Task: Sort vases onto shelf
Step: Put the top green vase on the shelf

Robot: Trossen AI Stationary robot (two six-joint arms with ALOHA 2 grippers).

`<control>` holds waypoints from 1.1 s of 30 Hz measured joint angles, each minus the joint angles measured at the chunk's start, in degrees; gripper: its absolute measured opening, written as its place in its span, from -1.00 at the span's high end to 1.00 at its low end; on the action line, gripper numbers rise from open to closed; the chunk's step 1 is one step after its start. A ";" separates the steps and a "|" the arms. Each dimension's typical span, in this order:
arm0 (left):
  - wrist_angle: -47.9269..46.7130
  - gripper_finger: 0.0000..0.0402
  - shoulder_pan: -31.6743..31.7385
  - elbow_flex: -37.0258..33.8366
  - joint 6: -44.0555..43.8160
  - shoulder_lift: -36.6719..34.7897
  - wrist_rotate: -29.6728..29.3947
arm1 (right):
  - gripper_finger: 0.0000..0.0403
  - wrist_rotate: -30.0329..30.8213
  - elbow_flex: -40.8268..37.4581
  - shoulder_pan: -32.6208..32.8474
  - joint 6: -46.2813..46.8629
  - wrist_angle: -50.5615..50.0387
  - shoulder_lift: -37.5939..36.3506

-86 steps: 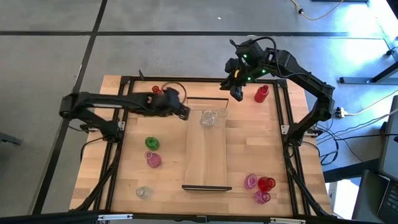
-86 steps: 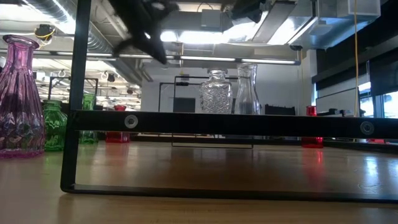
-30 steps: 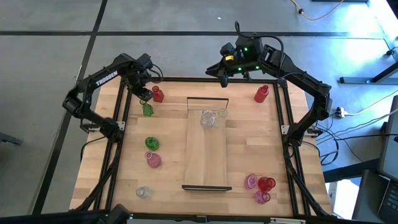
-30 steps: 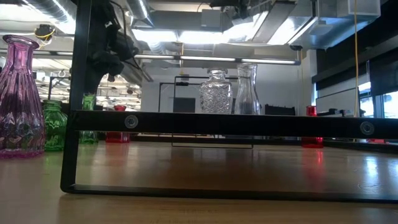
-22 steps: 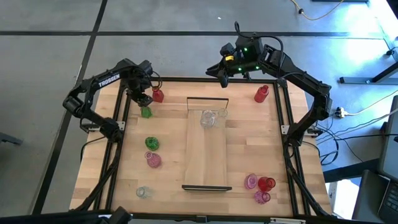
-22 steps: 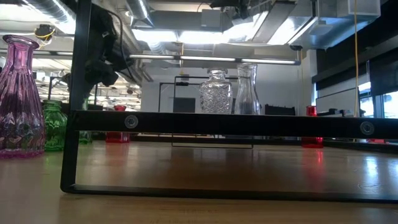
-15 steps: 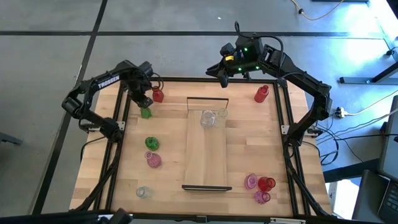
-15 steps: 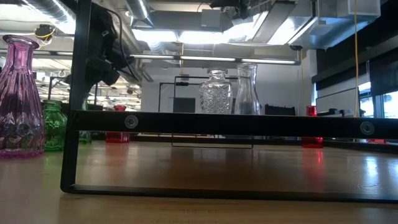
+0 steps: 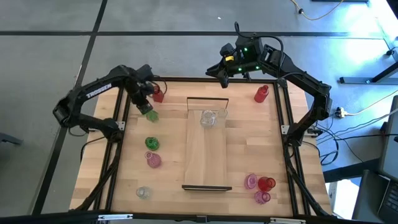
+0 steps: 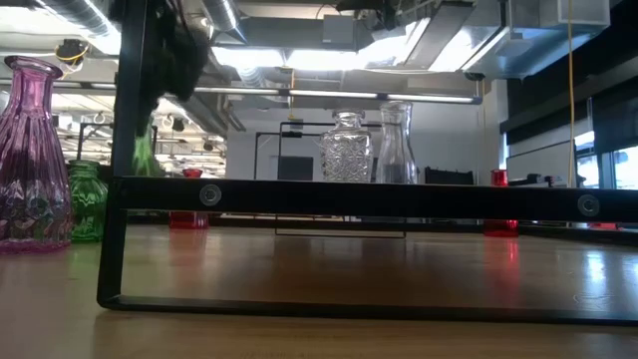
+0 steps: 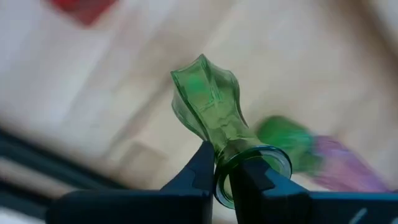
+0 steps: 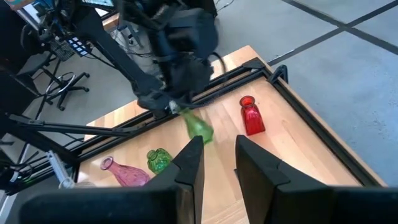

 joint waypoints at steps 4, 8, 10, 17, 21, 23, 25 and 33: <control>2.81 0.90 -5.61 0.02 -3.06 -5.23 3.61 | 0.62 0.69 0.00 0.97 -0.02 0.23 0.11; 9.19 0.90 -9.88 0.07 -7.96 -9.69 7.48 | 0.62 1.67 -0.02 1.37 -0.02 0.28 0.61; 14.22 0.90 -11.84 0.07 -11.22 -11.38 9.56 | 0.62 1.94 -0.03 1.51 -0.02 0.07 0.87; 29.60 0.89 -19.78 0.15 -19.03 -13.72 12.24 | 0.62 2.66 -0.07 2.06 0.30 0.09 1.18; 30.38 0.89 -23.97 0.15 -22.56 -12.42 12.33 | 0.62 2.59 -0.07 2.73 0.51 0.12 1.18; 30.14 0.89 -26.15 0.54 -24.28 -11.34 11.07 | 0.62 2.55 -0.07 3.37 0.57 0.01 1.18; 30.01 0.89 -28.25 1.83 -25.22 -10.09 8.64 | 0.62 2.56 -0.07 3.46 0.15 -0.12 1.20; 30.16 0.89 -33.04 11.80 -25.22 -0.40 1.26 | 0.62 3.60 -0.07 3.43 0.29 -0.08 1.20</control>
